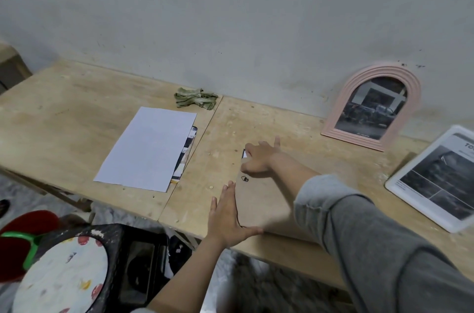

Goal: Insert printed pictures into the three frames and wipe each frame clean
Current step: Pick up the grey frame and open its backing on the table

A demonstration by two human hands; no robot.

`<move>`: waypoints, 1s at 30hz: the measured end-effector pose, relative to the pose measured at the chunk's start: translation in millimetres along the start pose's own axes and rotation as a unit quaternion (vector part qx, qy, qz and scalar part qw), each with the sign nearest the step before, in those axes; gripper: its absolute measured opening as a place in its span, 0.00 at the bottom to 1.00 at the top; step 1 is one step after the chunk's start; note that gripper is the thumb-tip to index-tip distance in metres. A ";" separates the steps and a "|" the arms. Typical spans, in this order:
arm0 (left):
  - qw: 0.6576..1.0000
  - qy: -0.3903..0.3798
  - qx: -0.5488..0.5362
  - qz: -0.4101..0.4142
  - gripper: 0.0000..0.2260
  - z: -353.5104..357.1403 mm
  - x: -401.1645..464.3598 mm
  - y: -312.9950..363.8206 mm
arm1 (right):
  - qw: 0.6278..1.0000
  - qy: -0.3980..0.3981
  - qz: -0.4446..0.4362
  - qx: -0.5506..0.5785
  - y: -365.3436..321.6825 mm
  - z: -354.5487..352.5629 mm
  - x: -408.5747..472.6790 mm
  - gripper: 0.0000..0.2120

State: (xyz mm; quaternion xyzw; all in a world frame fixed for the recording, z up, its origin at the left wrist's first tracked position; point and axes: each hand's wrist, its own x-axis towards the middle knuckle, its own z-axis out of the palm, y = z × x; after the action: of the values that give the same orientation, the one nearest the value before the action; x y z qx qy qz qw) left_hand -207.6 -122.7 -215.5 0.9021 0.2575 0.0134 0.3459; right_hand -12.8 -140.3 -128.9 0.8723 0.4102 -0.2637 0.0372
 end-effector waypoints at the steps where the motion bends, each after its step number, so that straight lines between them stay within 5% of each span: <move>1: 1.000 0.002 -0.003 0.000 0.60 0.3 0.0 -0.4 | 1.000 0.008 -0.011 0.007 1.3 2.4 -1.0 0.14; 7: 1.000 -0.002 -0.008 -0.004 0.59 0.1 0.2 -0.1 | 0.966 0.236 -0.041 0.097 26.7 39.7 -24.7 0.27; 13: 1.000 0.001 -0.018 -0.002 0.59 -0.3 1.0 -1.1 | 0.884 0.367 0.179 0.228 94.7 98.2 -101.2 0.28; 17: 1.000 -0.003 -0.023 0.002 0.58 -0.5 0.1 -0.4 | 0.811 0.346 0.307 0.357 127.1 127.2 -142.9 0.30; 25: 0.997 -0.036 -0.066 -0.029 0.60 -7.3 3.3 4.0 | 0.765 0.304 0.308 0.476 122.9 127.4 -156.9 0.27; 30: 0.975 0.005 -0.200 -0.093 0.33 -29.9 6.0 5.8 | 0.755 0.280 0.291 0.516 106.4 121.7 -149.7 0.31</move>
State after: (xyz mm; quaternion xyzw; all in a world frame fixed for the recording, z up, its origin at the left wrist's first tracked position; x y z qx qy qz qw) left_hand -205.8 -105.0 -190.1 0.7868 0.3341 0.0369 0.5177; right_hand -65.3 -349.0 -176.0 0.8712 -0.0694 -0.1555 -0.4605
